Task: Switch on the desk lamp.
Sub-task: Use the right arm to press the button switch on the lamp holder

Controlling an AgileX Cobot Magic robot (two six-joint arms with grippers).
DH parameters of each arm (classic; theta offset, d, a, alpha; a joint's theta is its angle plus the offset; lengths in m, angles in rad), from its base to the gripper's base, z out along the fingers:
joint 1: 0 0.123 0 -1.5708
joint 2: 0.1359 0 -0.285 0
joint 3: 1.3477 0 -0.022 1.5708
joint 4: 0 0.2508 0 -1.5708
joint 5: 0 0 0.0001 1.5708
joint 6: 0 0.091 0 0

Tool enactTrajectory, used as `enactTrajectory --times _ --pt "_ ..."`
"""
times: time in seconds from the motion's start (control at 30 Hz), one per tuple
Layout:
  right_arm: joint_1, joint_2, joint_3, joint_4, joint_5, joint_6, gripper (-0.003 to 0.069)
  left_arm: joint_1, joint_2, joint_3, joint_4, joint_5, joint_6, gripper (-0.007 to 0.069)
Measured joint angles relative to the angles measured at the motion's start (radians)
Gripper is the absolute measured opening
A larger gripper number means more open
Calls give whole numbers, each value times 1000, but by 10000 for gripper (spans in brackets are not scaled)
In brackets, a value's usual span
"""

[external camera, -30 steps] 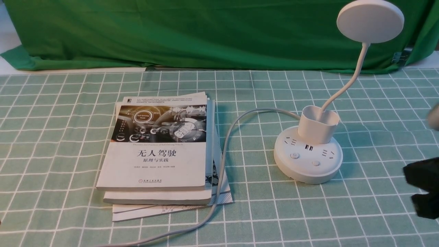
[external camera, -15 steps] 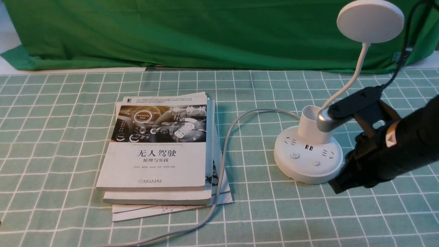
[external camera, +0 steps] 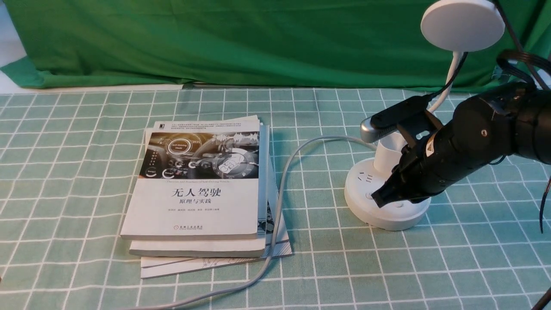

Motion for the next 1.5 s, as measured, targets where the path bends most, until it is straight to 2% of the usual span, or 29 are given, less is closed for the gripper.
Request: enactTrajectory --times 0.27,1.5 --pt "-28 39 -1 -6 -17 0 28 0 0 0 0 0 0 21" --pt "-37 89 -25 -11 12 8 39 0 0 0 0 0 0 21"
